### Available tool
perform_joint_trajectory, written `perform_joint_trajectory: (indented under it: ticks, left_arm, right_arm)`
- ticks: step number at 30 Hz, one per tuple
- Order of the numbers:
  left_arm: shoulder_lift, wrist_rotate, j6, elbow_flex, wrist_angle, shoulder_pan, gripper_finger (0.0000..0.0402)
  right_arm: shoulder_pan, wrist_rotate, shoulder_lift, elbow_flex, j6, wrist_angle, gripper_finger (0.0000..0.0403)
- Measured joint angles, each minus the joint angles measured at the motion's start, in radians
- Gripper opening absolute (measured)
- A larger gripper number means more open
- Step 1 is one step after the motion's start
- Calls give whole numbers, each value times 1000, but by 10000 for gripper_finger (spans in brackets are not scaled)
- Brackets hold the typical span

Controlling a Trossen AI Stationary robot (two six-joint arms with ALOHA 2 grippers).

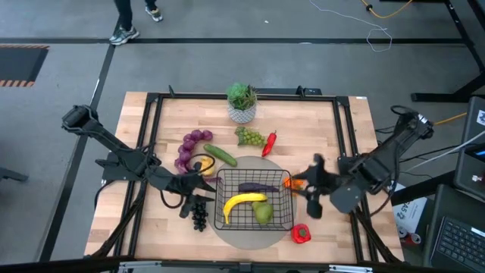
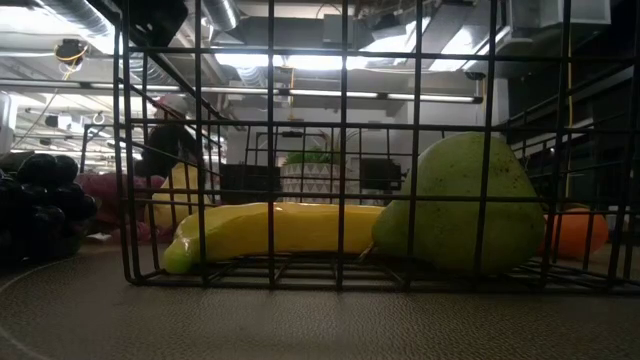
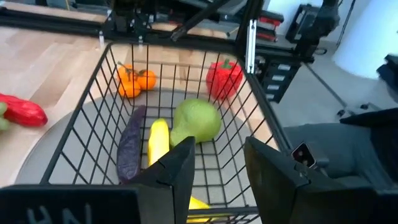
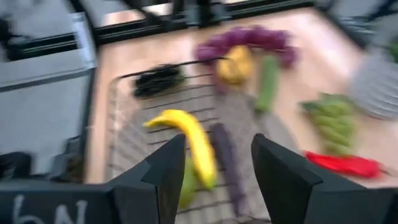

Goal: Build produce basket
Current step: Put the orange tangerines into the black wire basket

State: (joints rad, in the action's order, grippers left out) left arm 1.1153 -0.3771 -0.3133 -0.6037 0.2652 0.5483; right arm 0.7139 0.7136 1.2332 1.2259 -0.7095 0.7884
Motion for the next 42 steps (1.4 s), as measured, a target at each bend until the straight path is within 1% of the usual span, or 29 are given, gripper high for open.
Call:
perform_joint_trajectory:
  ticks: [3, 5, 11, 13, 19, 21, 24, 27, 32, 37, 42]
  left_arm:
    - [8, 0, 0, 0, -4, 0, 134]
    - [10, 0, 0, 0, 0, 0, 134]
    - [11, 0, 0, 0, -3, 0, 134]
    - [11, 0, 0, 0, -3, 0, 134]
    - [11, 0, 0, 0, -3, 0, 133]
    - [11, 0, 0, 0, -2, 0, 133]
    - [11, 0, 1, 0, -2, 0, 133]
    - [11, 0, 1, 0, -2, 0, 133]
    - [11, 0, 1, 0, -3, 0, 133]
    - [11, 0, 1, 0, -3, 0, 133]
    - [11, 0, 2, 0, -3, 0, 133]
  right_arm:
    - [2, 58, -10, 0, -119, 125, 182]
    - [1, 61, -6, -2, -206, 198, 182]
    - [1, 47, 24, -50, -467, 323, 182]
    - [1, 22, 30, -84, -522, 335, 182]
    - [1, -96, 34, -217, -640, 345, 182]
    - [1, -123, 34, -264, -643, 346, 182]
    - [1, -115, 34, -351, -640, 304, 182]
    - [1, -97, 34, -429, -621, 192, 182]
    - [1, -88, 34, -552, -510, -22, 182]
    - [1, 5, 34, -621, -429, -160, 182]
    - [-6, 0, 34, -673, -404, -263, 182]
